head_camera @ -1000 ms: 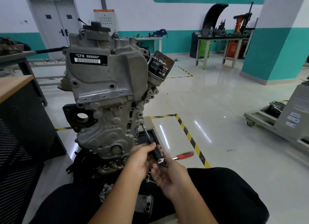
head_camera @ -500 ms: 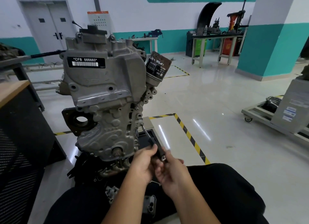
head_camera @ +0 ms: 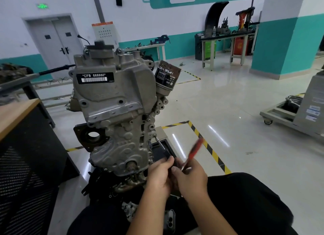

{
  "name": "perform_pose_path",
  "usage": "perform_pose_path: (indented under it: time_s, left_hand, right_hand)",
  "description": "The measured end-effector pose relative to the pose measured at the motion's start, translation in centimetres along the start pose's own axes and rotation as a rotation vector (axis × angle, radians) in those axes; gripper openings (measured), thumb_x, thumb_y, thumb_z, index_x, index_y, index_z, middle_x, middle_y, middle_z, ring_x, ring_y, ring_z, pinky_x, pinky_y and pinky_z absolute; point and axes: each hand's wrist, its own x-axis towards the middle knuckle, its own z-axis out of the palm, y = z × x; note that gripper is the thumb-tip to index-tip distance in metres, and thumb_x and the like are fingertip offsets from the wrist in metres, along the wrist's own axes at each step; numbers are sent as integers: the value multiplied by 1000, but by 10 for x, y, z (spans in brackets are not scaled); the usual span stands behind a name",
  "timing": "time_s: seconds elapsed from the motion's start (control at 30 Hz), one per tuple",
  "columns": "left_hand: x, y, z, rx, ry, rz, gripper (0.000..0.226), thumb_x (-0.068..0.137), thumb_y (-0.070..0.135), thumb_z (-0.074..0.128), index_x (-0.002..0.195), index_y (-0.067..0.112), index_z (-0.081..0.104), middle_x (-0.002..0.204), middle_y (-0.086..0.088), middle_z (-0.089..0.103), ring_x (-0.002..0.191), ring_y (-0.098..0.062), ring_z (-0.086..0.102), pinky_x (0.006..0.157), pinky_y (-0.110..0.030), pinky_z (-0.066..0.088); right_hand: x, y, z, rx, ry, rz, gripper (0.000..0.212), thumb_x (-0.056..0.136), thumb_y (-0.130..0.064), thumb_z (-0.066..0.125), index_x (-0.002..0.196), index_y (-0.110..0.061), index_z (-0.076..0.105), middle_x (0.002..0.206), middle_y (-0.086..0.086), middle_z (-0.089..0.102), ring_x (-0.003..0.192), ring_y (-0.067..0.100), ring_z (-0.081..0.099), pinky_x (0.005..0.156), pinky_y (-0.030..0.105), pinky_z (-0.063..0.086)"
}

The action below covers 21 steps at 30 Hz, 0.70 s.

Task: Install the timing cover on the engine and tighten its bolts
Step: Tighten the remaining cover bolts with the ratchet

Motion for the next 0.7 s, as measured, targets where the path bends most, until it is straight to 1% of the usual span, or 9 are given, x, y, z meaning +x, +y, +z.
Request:
perform_pose_path:
  time_s: [0.07, 0.17, 0.27, 0.37, 0.43, 0.5, 0.57, 0.63, 0.7]
  left_hand:
    - [1, 0, 1, -7, -4, -2, 17, 94, 13, 68, 83, 4, 76, 87, -19, 74, 73, -30, 73, 70, -37, 58]
    - [2, 2, 0, 24, -1, -30, 15, 93, 20, 70, 83, 10, 74, 74, -13, 68, 46, -21, 59, 46, -24, 48]
    - [2, 1, -1, 53, 42, 13, 8, 93, 12, 69, 88, 9, 64, 58, -12, 53, 34, -19, 44, 36, -20, 37]
    - [-1, 0, 2, 20, 42, 55, 14, 93, 8, 69, 79, 8, 70, 64, -15, 65, 46, -25, 60, 43, -27, 48]
    - [-2, 2, 4, -25, 22, 46, 12, 93, 9, 69, 84, 6, 77, 85, -19, 75, 69, -30, 72, 64, -38, 61]
    - [-3, 5, 5, -18, -29, -13, 18, 95, 20, 68, 85, 10, 80, 87, -17, 76, 63, -27, 70, 58, -34, 59]
    - [-4, 5, 6, -13, -54, -52, 23, 96, 25, 67, 80, 13, 78, 70, -9, 72, 38, -16, 56, 36, -19, 42]
    - [-5, 4, 8, -4, -38, -19, 16, 97, 17, 65, 87, 7, 73, 66, -9, 67, 35, -12, 50, 33, -17, 38]
    - [-6, 1, 10, 49, -11, 35, 13, 98, 11, 62, 90, 3, 66, 66, -11, 66, 38, -16, 52, 36, -18, 39]
  right_hand:
    - [4, -1, 9, 93, 14, -66, 20, 87, -24, 80, 82, -26, 61, 75, -6, 70, 63, 2, 65, 53, 10, 46]
    - [-7, -4, 3, 119, -57, 81, 22, 98, -33, 69, 95, -12, 68, 75, 10, 74, 52, 12, 65, 52, 29, 57]
    - [-7, -8, 2, 293, -119, 277, 31, 102, -32, 63, 107, -2, 65, 67, 14, 64, 44, 16, 56, 43, 27, 51]
    - [-2, -3, -2, -147, 55, -78, 17, 92, -28, 75, 88, -18, 62, 72, 3, 72, 56, 11, 66, 53, 28, 56]
    - [2, -4, 5, -115, 70, -177, 22, 86, -30, 80, 81, -25, 59, 71, -2, 71, 59, 4, 66, 52, 19, 50]
    - [-3, -1, 2, -214, 71, -200, 19, 88, -32, 79, 86, -20, 64, 73, 2, 74, 57, 8, 68, 54, 31, 58]
    - [-10, -11, 4, 77, -75, 79, 27, 96, -33, 71, 99, -7, 67, 69, 12, 71, 49, 18, 63, 46, 33, 57]
    - [-9, -15, 3, 355, -124, 309, 28, 100, -31, 66, 108, -4, 69, 67, 15, 66, 43, 15, 57, 40, 25, 50]
    - [-5, -13, -1, 57, -87, 135, 20, 96, -27, 72, 99, -7, 68, 68, 10, 67, 48, 16, 60, 44, 27, 50]
